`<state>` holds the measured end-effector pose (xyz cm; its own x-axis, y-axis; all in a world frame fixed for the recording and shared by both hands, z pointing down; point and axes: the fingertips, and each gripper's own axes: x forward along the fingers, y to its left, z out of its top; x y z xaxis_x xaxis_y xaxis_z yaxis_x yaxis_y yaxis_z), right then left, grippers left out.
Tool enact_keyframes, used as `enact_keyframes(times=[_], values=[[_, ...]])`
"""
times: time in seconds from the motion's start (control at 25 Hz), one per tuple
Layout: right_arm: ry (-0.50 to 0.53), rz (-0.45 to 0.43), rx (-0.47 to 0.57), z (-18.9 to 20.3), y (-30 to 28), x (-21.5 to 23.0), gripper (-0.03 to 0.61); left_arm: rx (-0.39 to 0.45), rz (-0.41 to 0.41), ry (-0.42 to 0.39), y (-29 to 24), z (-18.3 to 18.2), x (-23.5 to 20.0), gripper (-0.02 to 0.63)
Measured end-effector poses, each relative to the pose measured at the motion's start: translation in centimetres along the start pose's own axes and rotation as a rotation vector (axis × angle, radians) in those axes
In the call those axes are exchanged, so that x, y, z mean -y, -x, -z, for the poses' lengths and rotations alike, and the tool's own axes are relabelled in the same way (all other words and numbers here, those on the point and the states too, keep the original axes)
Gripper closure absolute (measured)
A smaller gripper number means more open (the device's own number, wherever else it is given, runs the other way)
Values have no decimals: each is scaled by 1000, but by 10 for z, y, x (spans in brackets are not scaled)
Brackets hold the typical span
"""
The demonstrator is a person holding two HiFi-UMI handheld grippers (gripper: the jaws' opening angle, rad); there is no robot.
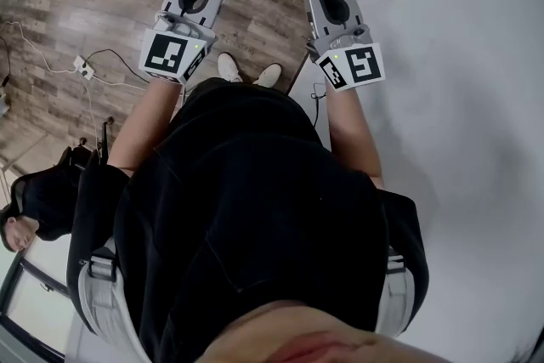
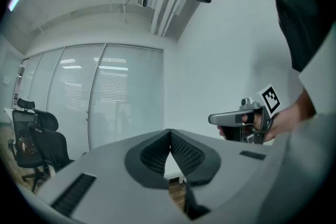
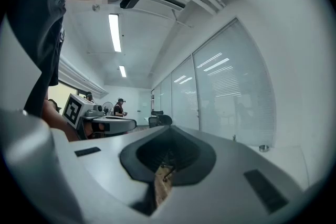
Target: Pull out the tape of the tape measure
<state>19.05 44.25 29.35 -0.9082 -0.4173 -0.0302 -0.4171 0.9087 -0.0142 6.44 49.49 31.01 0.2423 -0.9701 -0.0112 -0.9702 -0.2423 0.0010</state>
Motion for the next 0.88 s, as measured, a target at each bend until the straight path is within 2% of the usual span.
enact_keyframes(times=[0.24, 0.72, 0.88], values=[[6, -70, -1, 4, -3, -18, 575, -5, 9, -2, 3, 1, -2, 603], [0, -78, -9, 4, -4, -18, 574, -3, 26, -15, 1, -1, 3, 603], [-18, -77, -17, 5, -4, -18, 510, -2, 19, -15, 6, 0, 0, 572]])
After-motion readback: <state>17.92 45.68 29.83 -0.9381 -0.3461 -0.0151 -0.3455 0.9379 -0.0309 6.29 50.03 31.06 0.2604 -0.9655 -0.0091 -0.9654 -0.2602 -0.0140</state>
